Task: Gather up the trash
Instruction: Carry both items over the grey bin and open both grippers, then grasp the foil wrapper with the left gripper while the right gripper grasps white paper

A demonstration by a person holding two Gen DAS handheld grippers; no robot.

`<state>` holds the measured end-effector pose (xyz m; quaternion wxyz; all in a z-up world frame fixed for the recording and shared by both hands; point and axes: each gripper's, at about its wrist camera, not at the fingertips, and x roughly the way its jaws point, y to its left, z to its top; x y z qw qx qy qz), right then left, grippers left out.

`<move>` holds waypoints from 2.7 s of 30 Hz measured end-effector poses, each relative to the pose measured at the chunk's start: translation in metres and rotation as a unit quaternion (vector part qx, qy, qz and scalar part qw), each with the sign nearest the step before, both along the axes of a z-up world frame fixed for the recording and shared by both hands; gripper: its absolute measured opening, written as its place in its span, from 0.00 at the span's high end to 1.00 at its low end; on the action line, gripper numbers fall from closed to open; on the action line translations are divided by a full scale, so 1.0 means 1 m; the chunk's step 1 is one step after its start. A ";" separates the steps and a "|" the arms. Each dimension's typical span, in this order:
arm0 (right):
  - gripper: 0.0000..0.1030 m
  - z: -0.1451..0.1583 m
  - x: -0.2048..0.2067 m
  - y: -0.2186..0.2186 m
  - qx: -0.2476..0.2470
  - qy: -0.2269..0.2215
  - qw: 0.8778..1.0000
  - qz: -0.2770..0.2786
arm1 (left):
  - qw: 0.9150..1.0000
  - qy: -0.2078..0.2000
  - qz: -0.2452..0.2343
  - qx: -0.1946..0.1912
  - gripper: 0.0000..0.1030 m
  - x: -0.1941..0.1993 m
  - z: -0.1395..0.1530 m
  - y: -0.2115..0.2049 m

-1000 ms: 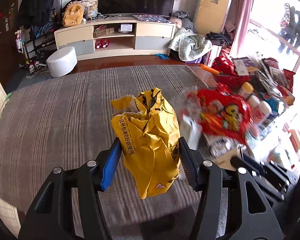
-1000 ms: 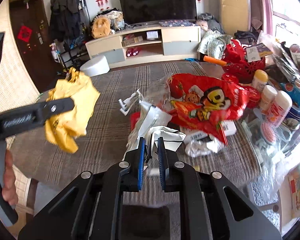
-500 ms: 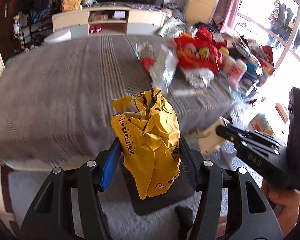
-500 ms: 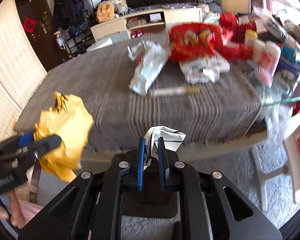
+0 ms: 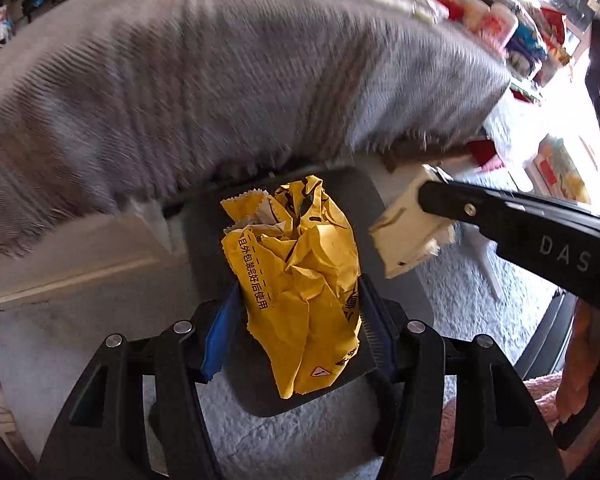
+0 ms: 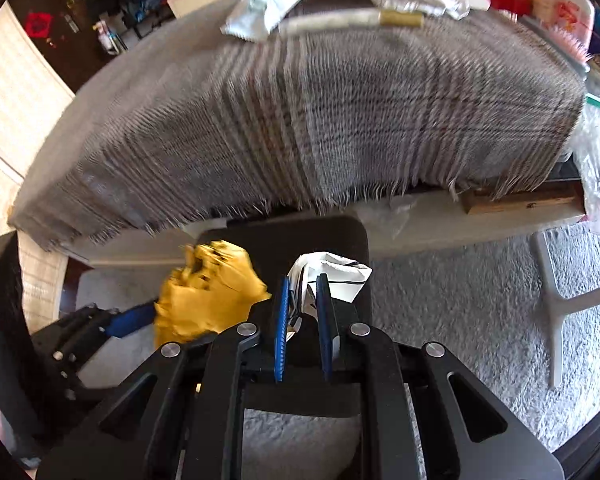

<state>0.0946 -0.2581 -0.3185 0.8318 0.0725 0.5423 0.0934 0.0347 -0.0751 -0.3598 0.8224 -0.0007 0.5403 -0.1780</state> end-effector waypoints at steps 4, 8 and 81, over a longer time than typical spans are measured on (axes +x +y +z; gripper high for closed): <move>0.83 -0.022 0.007 0.003 -0.004 0.021 1.000 -0.003 | 1.000 0.014 0.001 0.010 0.45 0.005 -0.023 -0.005; 0.77 -0.030 0.014 0.004 0.004 0.027 1.000 0.000 | 1.000 0.019 -0.007 0.017 0.43 0.008 -0.035 -0.006; 0.80 0.068 0.166 -0.081 -0.099 -0.123 0.981 -0.112 | 0.999 -0.046 0.000 0.003 0.20 0.216 0.103 -0.051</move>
